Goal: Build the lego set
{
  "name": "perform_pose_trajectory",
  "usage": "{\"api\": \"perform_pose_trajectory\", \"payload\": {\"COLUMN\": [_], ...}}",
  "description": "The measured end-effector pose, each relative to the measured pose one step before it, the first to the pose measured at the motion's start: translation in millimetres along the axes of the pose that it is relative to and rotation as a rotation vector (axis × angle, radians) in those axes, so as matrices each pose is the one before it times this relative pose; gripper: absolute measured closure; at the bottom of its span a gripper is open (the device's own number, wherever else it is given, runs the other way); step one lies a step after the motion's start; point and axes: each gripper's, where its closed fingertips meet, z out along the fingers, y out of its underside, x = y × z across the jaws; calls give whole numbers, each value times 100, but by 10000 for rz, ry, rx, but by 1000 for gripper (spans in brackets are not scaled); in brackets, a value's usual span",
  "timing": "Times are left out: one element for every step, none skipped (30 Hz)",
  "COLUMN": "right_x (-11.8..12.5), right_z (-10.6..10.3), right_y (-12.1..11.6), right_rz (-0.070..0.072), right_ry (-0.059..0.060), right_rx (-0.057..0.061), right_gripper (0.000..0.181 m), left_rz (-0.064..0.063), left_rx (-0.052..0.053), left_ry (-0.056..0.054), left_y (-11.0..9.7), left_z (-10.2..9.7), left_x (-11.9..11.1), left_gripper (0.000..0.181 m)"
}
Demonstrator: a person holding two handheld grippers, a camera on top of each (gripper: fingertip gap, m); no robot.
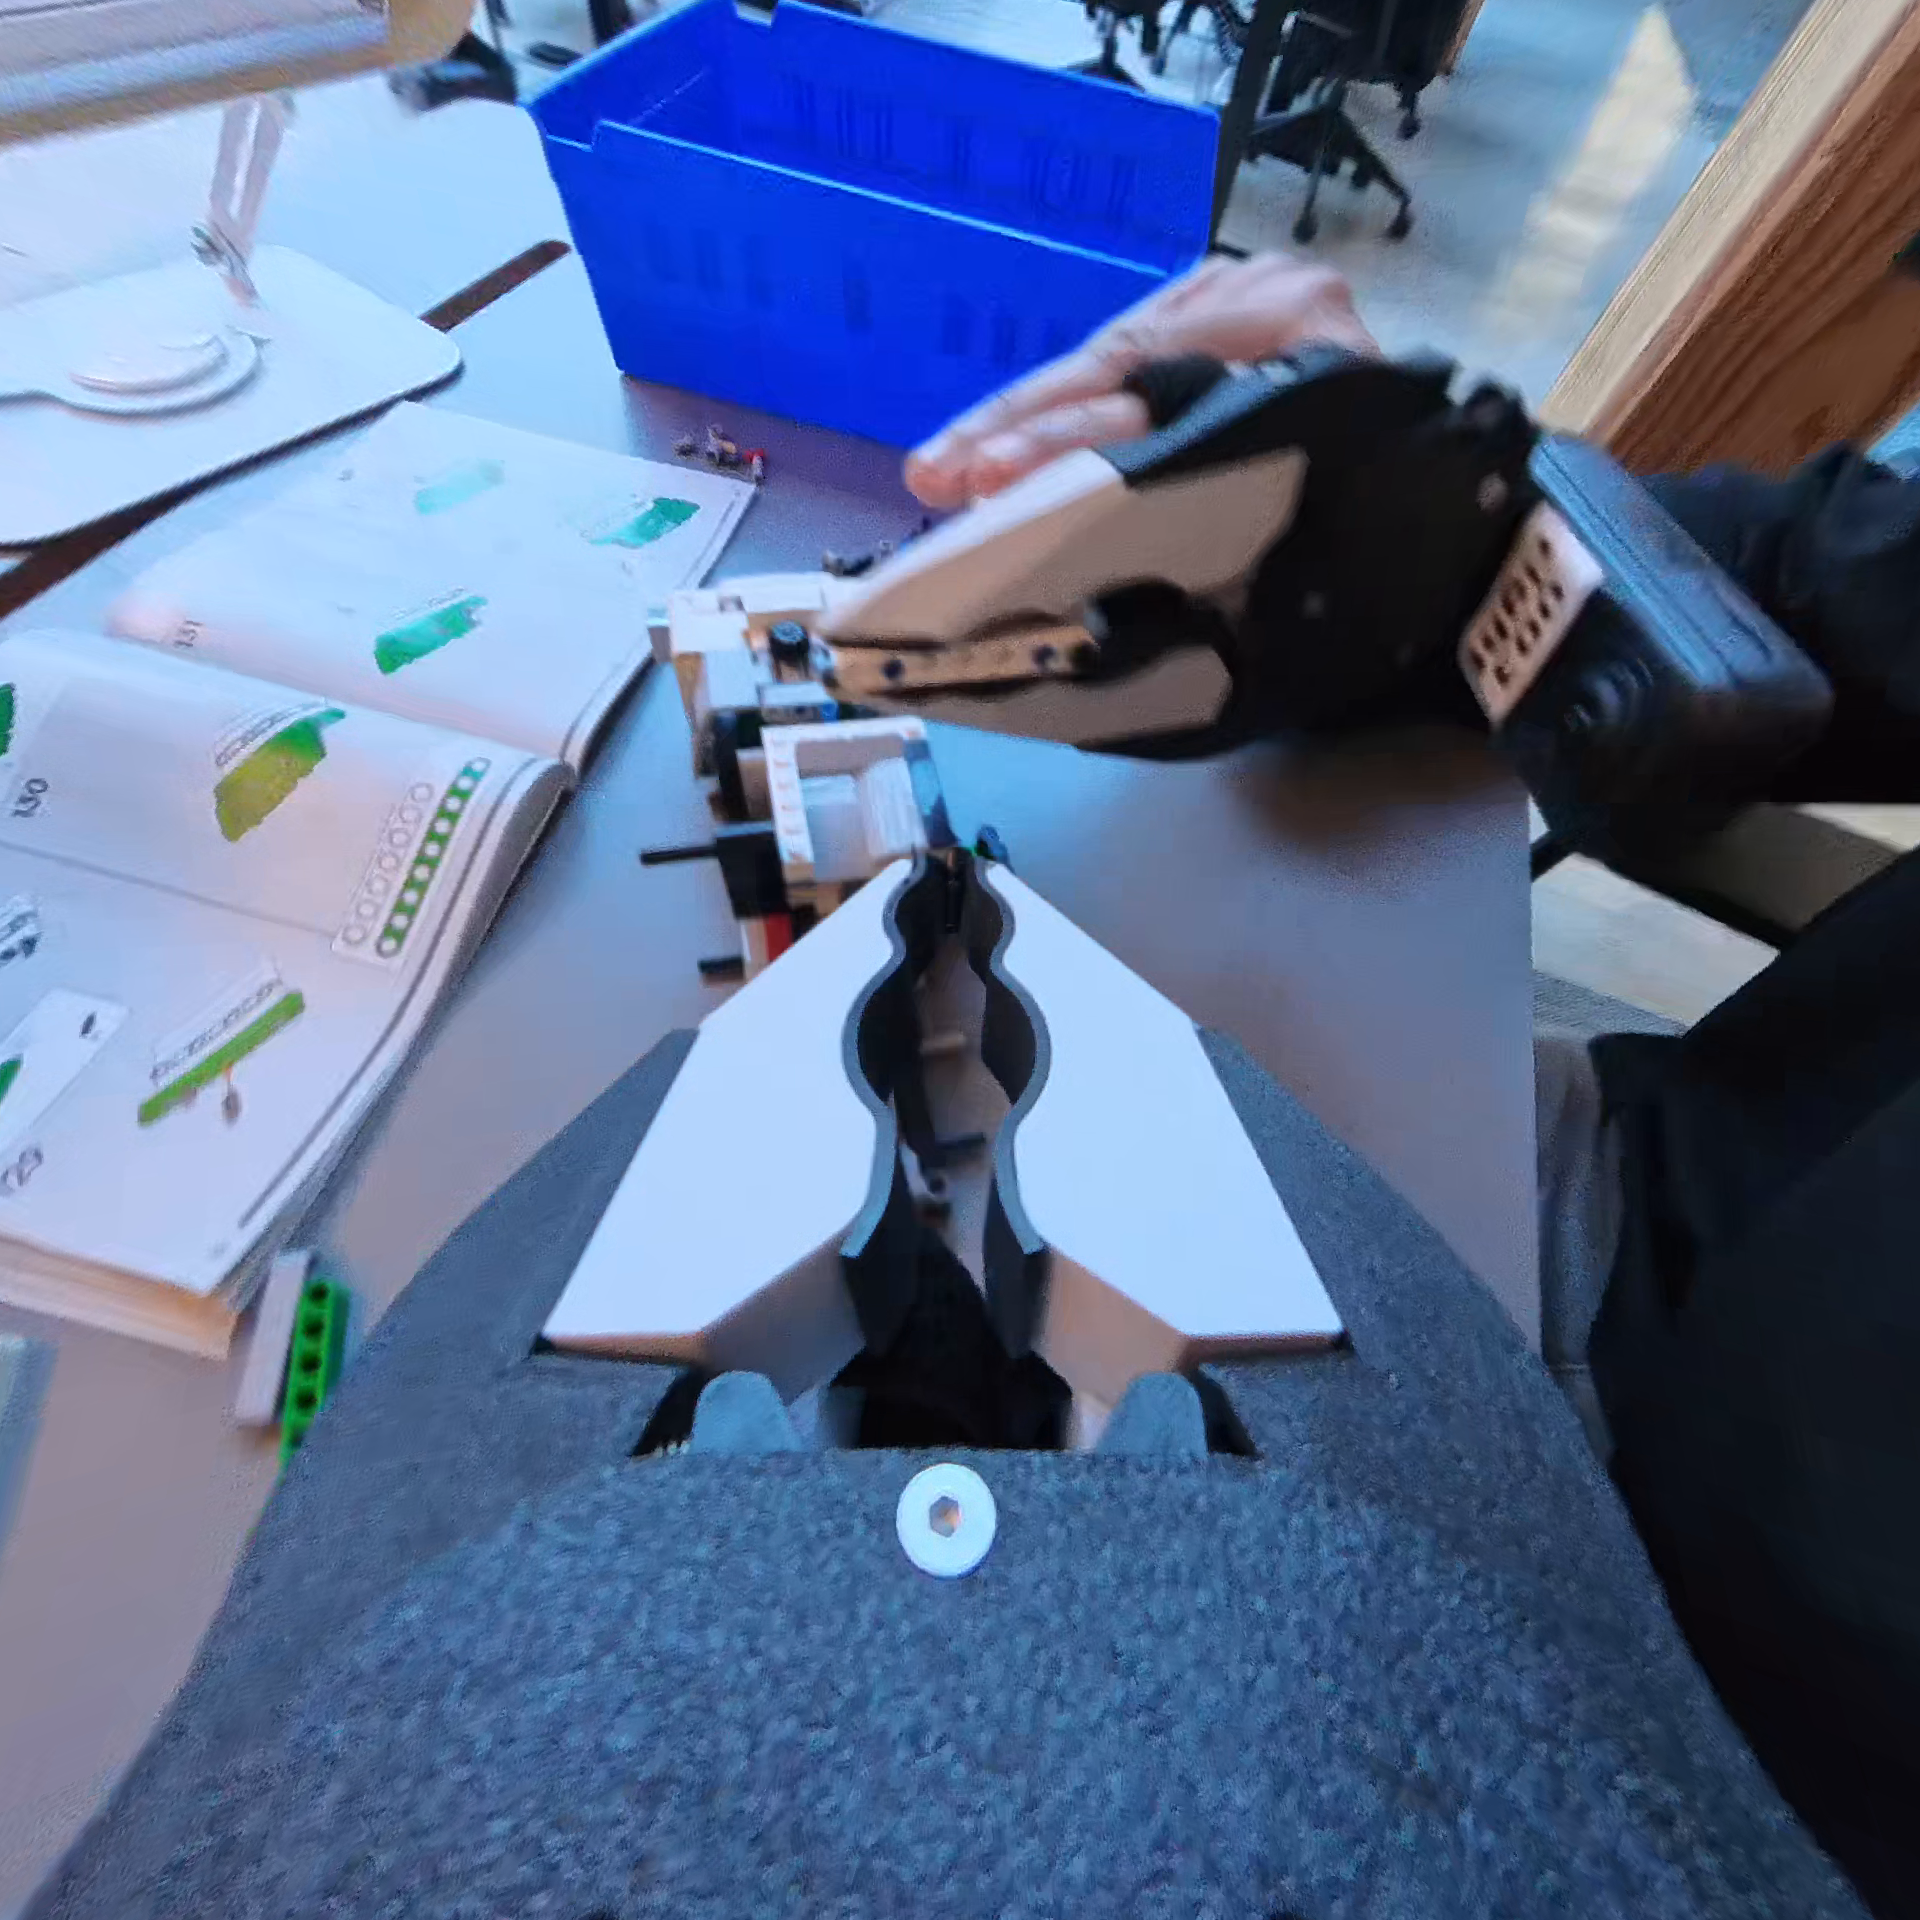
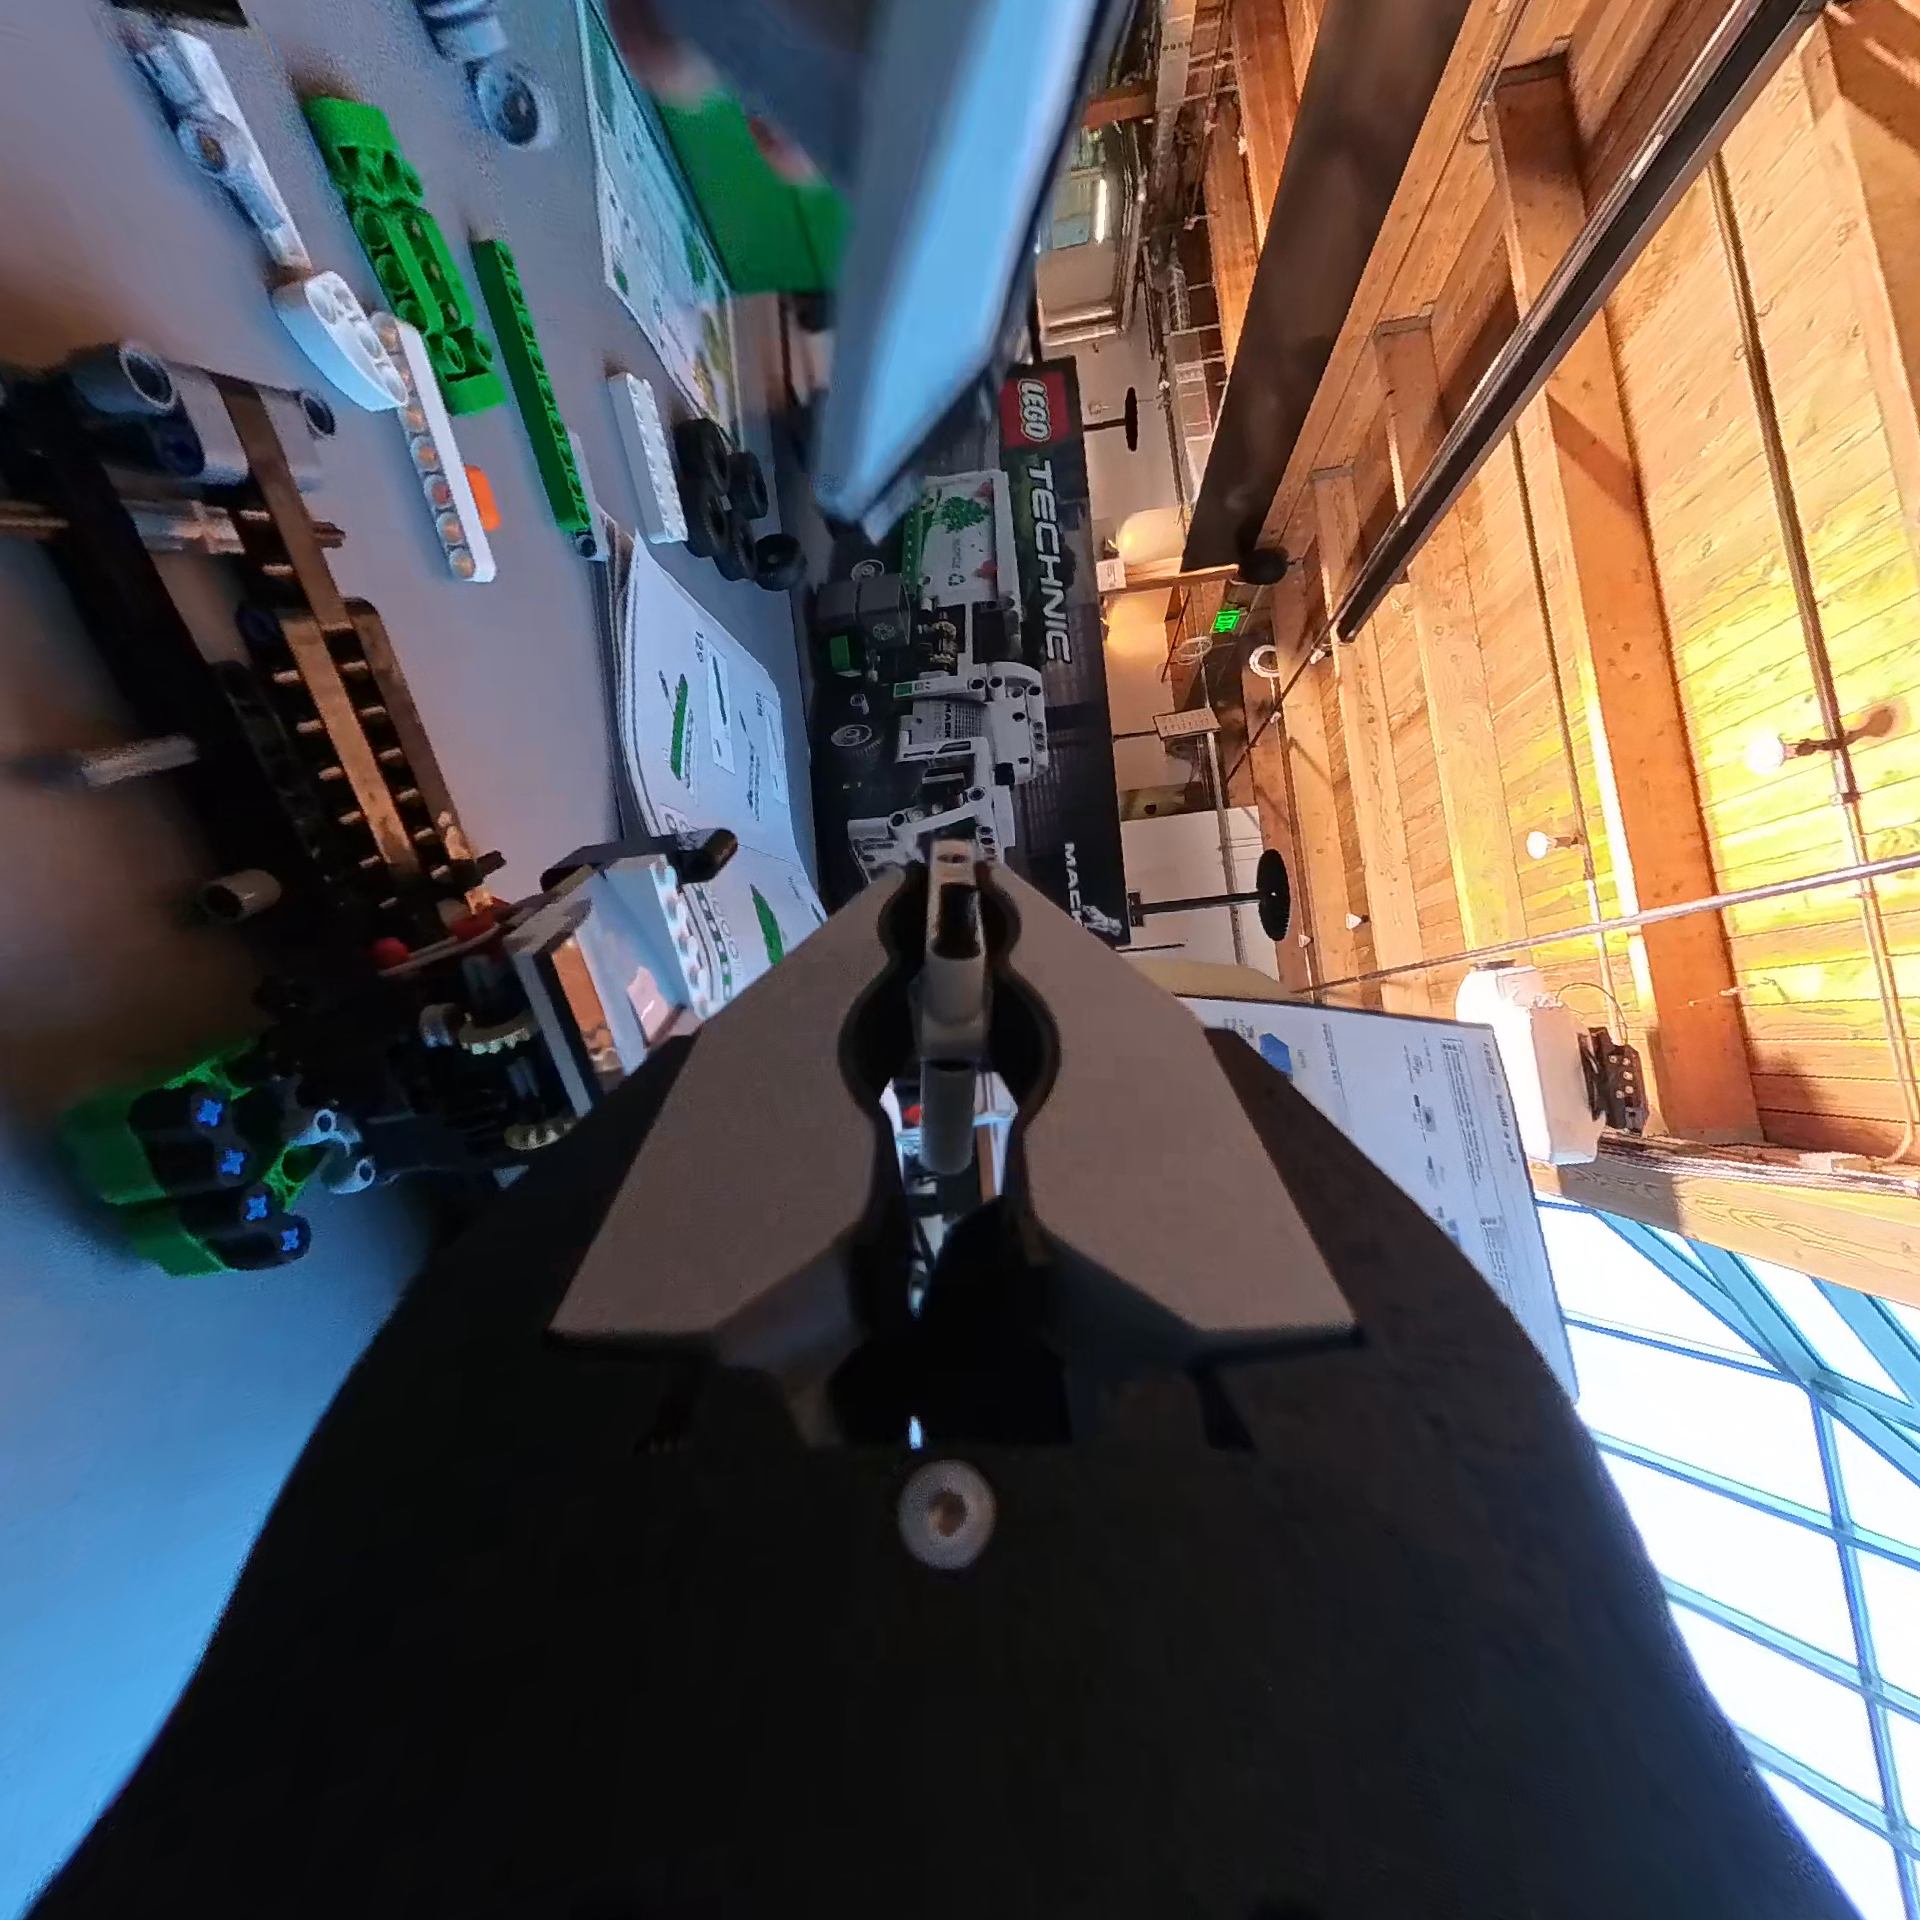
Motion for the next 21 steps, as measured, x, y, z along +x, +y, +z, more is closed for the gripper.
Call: {"api": "perform_pose_trajectory", "payload": {"right_x": [36,-14,-61,-214,-349,-414,-292,-429,-395,-354,-219,-169,-262,-348,-173,-82,-76,32,97,8,-10], "right_z": [61,75,129,157,159,150,96,99,142,131,68,80,102,105,85,71,53,-4,15,28,14], "right_y": [9,67,195,164,50,-14,-130,-216,-160,-137,-263,-194,-126,-160,-141,-23,-25,-103,-4,9,-79], "right_rz": [-47,-94,-116,-34,-10,-127,-158,-6,124,86,11,7,-13,-19,-13,-28,-50,5,68,0,-64], "right_ry": [28,36,30,-73,-149,-138,-32,-152,-176,-174,-97,-82,-121,-149,-35,-13,-33,32,36,-27,1], "right_rx": [-59,-70,-151,-136,-63,-47,8,30,-8,-24,78,12,-40,-4,-5,-72,-51,39,-40,-47,10], "right_gripper": [175,175,175,175,175,175,175,175,175,175,175,175,175,175,175,175,175,175,175,174,175], "left_rz": [-216,-66,178,291,271,310,405,365,282,439,543,397,121,15,165,258,166,51,2,-5,-27], "left_rx": [10,-68,-172,-58,77,113,159,39,-11,-9,-31,12,13,62,-48,-165,-14,-1,-36,23,-18], "left_ry": [216,32,-139,-163,-126,-228,-415,-376,-269,-315,-440,-356,-46,-11,-141,-132,-86,31,35,-8,56], "left_y": [-561,-182,203,222,153,190,201,355,271,141,134,57,6,-92,58,215,27,12,59,-22,2], "left_z": [558,627,630,540,396,275,147,88,-45,-180,-186,-147,-31,-6,6,42,-6,-2,39,9,10], "left_x": [-920,-880,-751,-394,-81,-76,-250,-141,42,-21,-285,-291,46,95,-50,-49,-3,123,114,31,96], "left_gripper": [179,178,178,179,179,180,179,179,179,179,178,178,178,179,178,178,178,178,178,179,179]}}
